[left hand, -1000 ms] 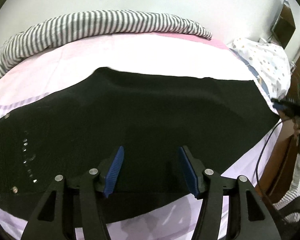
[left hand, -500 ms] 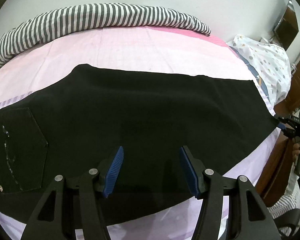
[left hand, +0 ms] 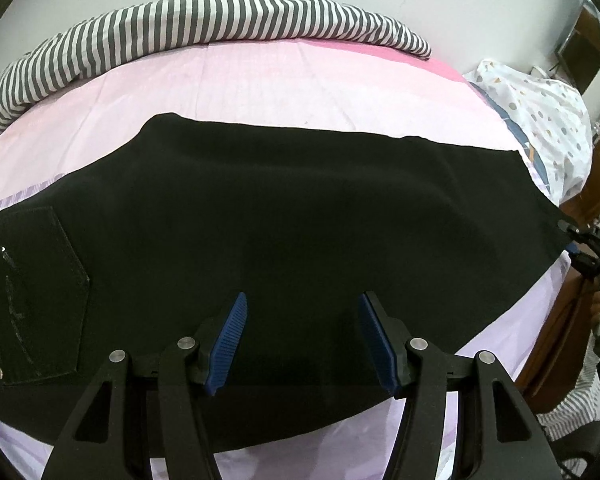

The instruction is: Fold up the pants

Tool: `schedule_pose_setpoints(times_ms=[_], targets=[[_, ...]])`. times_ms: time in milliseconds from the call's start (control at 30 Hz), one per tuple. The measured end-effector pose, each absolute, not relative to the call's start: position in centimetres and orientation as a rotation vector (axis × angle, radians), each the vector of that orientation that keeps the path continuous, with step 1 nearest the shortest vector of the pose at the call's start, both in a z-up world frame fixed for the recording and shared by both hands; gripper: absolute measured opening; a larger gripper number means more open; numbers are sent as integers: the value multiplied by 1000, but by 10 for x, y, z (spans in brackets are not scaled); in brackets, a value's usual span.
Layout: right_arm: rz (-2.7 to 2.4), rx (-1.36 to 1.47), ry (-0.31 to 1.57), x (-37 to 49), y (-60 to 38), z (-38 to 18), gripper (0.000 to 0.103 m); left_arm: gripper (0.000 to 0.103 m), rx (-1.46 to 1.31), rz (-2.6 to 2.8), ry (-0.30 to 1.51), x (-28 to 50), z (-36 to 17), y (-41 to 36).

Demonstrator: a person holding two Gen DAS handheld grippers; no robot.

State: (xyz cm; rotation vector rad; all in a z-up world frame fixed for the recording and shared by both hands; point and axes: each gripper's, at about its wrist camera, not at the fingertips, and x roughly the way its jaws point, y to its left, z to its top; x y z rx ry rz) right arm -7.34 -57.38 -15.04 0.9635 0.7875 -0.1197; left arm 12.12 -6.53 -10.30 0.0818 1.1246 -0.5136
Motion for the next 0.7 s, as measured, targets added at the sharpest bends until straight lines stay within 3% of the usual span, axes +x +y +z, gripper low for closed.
schedule_pose_setpoints(times_ms=[167,700], targets=[[-164,974,771,-73,-576,-152,18,59,96,-495,1143,122,-110,-65],[-101,1091,678,-66,-567,-124,14,70,198,-501,1086,114,-115,-76]])
